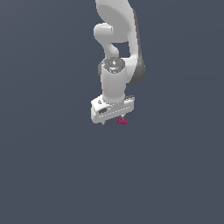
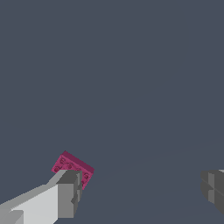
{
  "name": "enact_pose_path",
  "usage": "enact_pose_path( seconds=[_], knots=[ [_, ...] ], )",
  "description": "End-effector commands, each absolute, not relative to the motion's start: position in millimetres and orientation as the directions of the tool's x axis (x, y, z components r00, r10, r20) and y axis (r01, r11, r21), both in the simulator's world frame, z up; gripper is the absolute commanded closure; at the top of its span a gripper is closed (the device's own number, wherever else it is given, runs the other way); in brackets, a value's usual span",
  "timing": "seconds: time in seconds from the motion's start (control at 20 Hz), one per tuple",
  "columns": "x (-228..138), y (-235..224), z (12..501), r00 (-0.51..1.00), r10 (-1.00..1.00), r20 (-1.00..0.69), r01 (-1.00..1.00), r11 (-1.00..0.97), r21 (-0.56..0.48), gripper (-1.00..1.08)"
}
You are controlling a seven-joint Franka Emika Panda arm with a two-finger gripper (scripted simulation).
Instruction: Pick up the object and move it to a goal position.
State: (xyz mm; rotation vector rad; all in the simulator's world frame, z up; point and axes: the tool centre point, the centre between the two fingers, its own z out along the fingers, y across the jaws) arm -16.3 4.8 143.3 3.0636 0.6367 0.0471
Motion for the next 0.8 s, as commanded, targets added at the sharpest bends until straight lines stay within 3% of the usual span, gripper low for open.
enact_pose_path(
  seconds=[0.0,0.75],
  knots=[
    [-22,9,136,0.881,0.473,0.022,0.473,-0.881,0.021,-0.92],
    [-59,36,94,0.553,0.833,-0.003,0.833,-0.553,0.017,-0.92]
  ],
)
